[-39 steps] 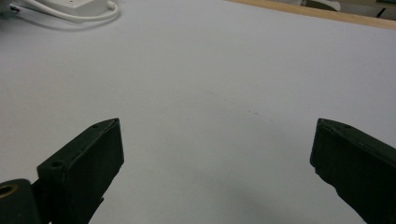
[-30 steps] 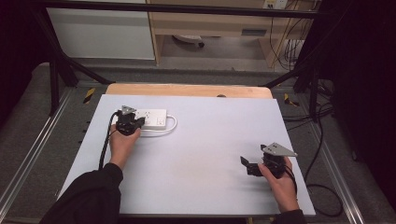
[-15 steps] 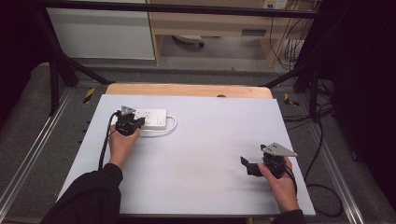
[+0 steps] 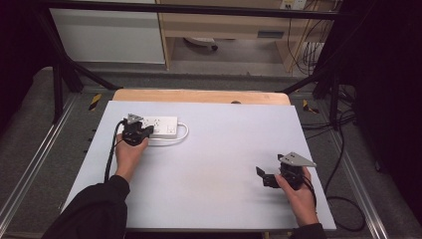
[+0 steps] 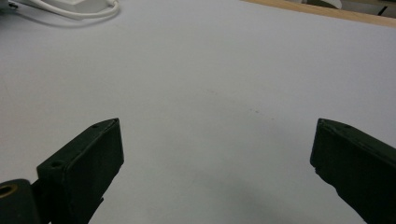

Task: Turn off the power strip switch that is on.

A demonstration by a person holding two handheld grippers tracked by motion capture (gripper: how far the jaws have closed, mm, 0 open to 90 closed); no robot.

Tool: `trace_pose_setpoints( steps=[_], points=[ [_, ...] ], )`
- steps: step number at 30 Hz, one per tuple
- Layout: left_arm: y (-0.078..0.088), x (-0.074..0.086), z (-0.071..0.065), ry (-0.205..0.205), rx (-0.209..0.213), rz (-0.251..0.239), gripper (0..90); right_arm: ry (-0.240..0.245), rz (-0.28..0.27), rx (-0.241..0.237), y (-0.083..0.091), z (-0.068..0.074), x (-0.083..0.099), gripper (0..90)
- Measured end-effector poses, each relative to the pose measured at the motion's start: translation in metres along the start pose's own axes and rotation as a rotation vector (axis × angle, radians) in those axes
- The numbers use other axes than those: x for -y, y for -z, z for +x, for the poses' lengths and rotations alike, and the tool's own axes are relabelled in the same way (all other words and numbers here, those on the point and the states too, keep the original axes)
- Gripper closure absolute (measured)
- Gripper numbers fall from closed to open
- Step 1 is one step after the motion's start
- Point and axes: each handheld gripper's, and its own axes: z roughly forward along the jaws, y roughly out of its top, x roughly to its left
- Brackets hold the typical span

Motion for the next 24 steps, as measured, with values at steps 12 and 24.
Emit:
trace_pose_setpoints(
  steps=[12, 24],
  points=[
    [0.002, -0.016, -0.014, -0.019, 0.027, -0.031, 90.0, 0.002, -0.005, -0.003, 0.001, 0.000, -0.001, 3.2],
    [0.005, -0.023, -0.017, -0.012, 0.059, -0.072, 89.9, 0.001, -0.008, -0.006, 0.001, 0.000, -0.001, 3.2]
  ],
)
